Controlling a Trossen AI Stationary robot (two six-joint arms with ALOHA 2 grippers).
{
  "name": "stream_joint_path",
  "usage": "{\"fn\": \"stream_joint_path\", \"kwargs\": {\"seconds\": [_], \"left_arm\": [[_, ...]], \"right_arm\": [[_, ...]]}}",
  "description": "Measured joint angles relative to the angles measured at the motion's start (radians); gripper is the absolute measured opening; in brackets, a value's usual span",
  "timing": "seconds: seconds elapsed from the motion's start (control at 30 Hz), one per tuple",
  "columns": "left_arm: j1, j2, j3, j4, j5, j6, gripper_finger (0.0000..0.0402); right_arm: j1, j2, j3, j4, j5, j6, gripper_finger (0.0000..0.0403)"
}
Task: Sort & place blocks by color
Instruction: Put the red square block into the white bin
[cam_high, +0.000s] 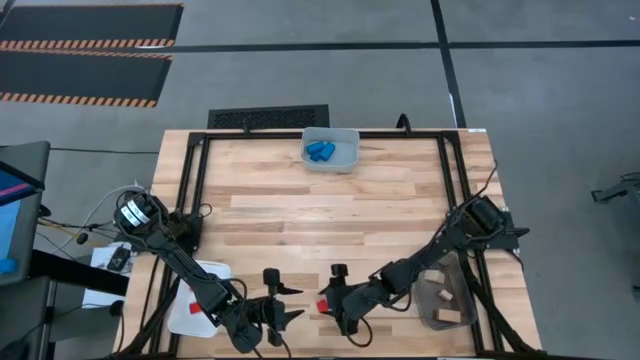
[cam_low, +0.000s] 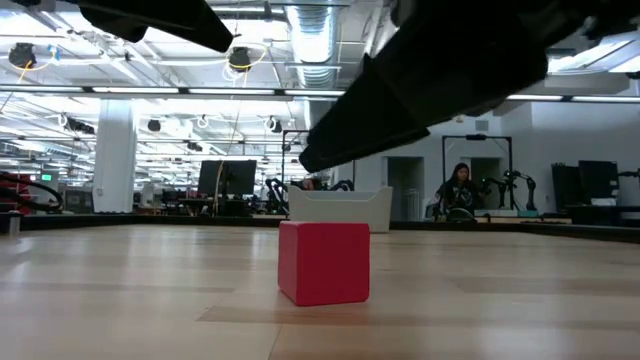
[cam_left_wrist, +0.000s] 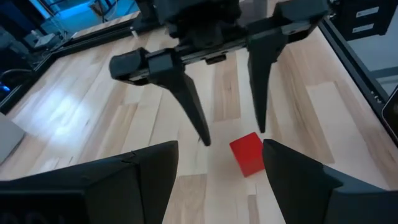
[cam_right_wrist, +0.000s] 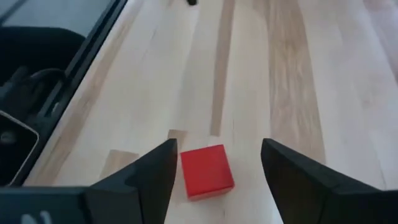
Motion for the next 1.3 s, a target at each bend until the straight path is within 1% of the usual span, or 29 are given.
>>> {"fn": "stream_joint_path", "kwargs": {"seconds": [0.1, 0.27, 0.43, 0.5, 0.6, 0.87, 1.07, 1.3], "left_arm": [[0.000, 0.000, 0.000, -0.001, 0.006, -0.012, 0.0224], [0.000, 0.000, 0.000, -0.010, 0.008, -0.022, 0.0224], [0.002, 0.000, 0.000, -0.047, 0.008, -0.072, 0.0224], [0.002, 0.000, 0.000, -0.052, 0.008, -0.079, 0.0224], [0.003, 0.000, 0.000, -0.053, 0.008, -0.081, 0.0224], [0.004, 0.000, 0.000, -0.053, 0.008, -0.082, 0.0224], [0.004, 0.000, 0.000, -0.080, 0.008, -0.098, 0.0224], [0.004, 0.000, 0.000, -0.089, 0.008, -0.102, 0.0224]], "right_arm": [[-0.010, -0.002, 0.000, -0.010, -0.015, 0.017, 0.0259], [-0.010, -0.002, 0.001, -0.001, -0.104, 0.027, 0.0258], [-0.010, 0.023, -0.002, -0.014, -0.105, 0.036, 0.0258], [-0.012, 0.041, 0.003, 0.012, -0.104, 0.036, 0.0258], [-0.018, 0.051, -0.002, -0.015, -0.100, 0.036, 0.0258], [-0.023, 0.061, 0.000, -0.005, -0.111, 0.044, 0.0254], [-0.030, 0.064, 0.000, -0.012, -0.117, 0.043, 0.0219], [-0.033, 0.063, 0.000, -0.014, -0.119, 0.043, 0.0149]]}}
